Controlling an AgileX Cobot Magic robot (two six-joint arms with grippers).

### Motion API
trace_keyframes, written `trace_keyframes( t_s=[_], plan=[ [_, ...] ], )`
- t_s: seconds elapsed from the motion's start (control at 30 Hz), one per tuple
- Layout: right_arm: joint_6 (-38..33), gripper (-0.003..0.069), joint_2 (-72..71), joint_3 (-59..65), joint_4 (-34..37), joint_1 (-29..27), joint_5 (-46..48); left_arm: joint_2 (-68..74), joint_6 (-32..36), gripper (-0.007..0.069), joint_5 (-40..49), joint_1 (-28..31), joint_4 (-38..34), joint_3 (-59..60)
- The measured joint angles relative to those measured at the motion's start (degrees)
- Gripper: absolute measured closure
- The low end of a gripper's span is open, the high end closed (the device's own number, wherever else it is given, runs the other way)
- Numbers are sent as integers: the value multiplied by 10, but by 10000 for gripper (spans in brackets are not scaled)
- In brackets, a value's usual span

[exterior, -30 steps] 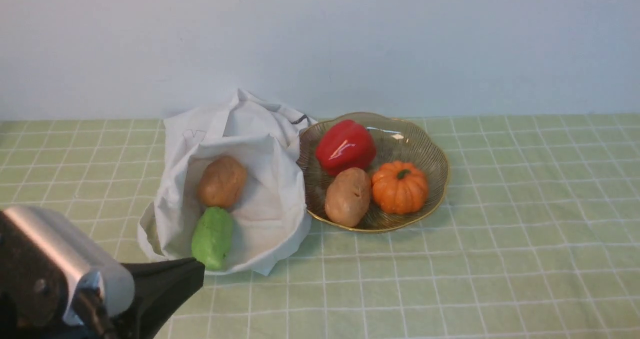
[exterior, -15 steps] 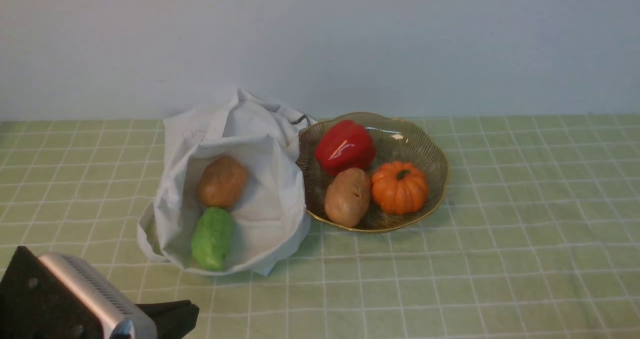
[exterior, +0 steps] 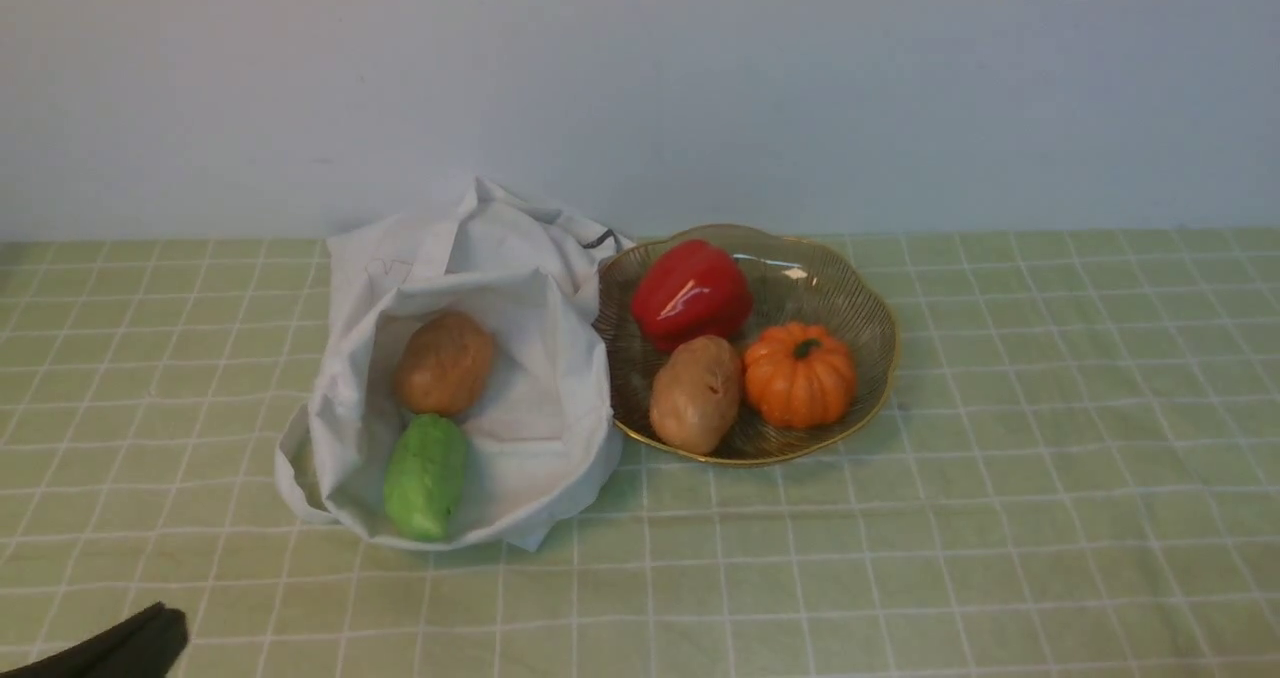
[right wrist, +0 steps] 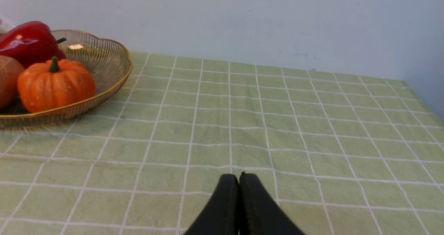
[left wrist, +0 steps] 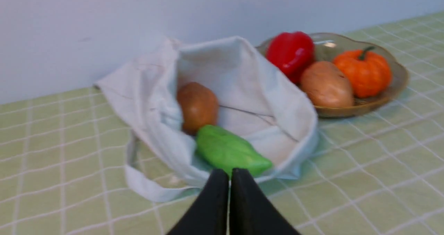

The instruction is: Take vegetables from bag on green coffee tablecloth place on plate.

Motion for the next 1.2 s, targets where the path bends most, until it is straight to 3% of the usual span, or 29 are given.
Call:
trace_keyframes(
  t_s=[0.27,0.43,0.83,1.2],
  plan=[
    [0,674,0,0,0,0,0,-49,0,629,26,77,-1,36],
    [0,674,0,0,0,0,0,-49,0,629,84,82,-10,37],
    [0,674,0,0,0,0,0,-49,6,629,86,130,-12,37],
    [0,674,0,0,0,0,0,-49,7,629,86,131,-12,37]
  ],
)
